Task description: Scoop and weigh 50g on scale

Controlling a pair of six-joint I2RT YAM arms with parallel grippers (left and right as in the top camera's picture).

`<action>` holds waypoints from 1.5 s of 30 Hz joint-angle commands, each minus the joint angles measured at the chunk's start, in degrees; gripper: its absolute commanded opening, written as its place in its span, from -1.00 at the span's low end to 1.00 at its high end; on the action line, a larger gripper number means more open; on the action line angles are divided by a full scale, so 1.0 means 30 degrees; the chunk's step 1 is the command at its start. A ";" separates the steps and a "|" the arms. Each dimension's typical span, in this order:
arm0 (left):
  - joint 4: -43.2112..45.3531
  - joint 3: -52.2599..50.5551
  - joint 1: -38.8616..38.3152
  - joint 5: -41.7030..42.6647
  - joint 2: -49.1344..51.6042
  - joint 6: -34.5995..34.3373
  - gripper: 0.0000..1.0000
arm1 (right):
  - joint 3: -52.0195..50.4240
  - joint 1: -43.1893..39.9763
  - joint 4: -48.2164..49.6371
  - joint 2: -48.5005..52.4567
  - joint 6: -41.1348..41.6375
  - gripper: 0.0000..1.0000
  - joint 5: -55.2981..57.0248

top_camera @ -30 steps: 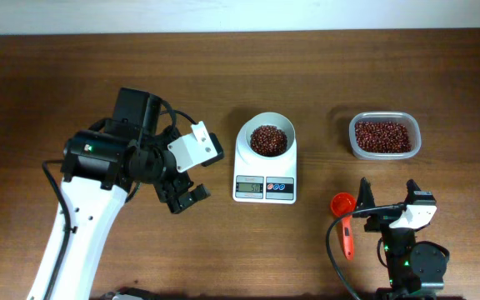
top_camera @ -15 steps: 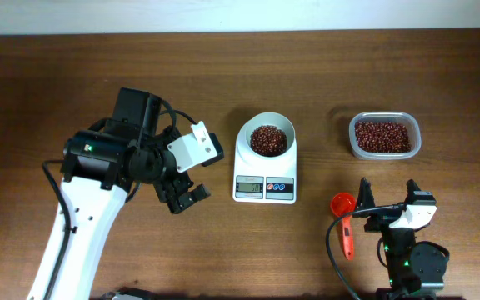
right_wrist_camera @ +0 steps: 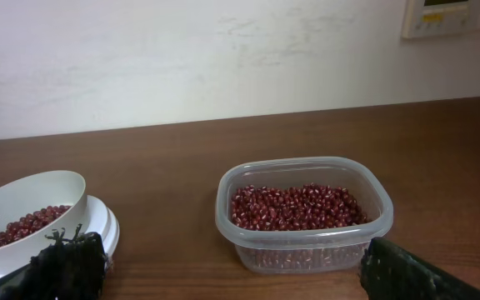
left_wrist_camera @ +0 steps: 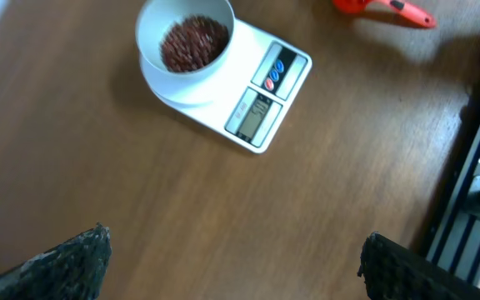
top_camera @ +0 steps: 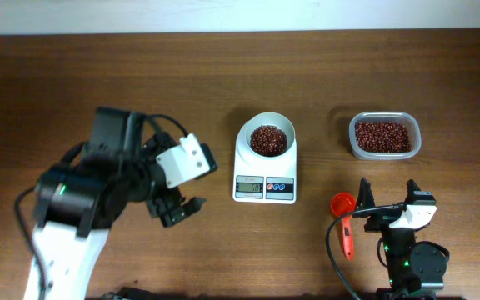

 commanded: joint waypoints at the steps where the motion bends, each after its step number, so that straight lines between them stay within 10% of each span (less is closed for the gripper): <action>1: -0.0022 -0.0073 0.0073 0.0073 -0.2295 0.0299 0.98 | -0.0153 -0.0131 -0.0058 -0.0146 -0.0015 0.98 0.0226; 37: -0.0131 -0.0109 0.1282 0.0080 -0.9639 0.0284 0.98 | -0.0153 -0.0131 -0.0058 -0.0146 -0.0015 0.97 0.0226; 45: -0.0699 -0.2463 0.1282 0.4350 -1.2750 0.0291 0.98 | -0.0153 -0.0131 -0.0058 -0.0146 -0.0015 0.98 0.0226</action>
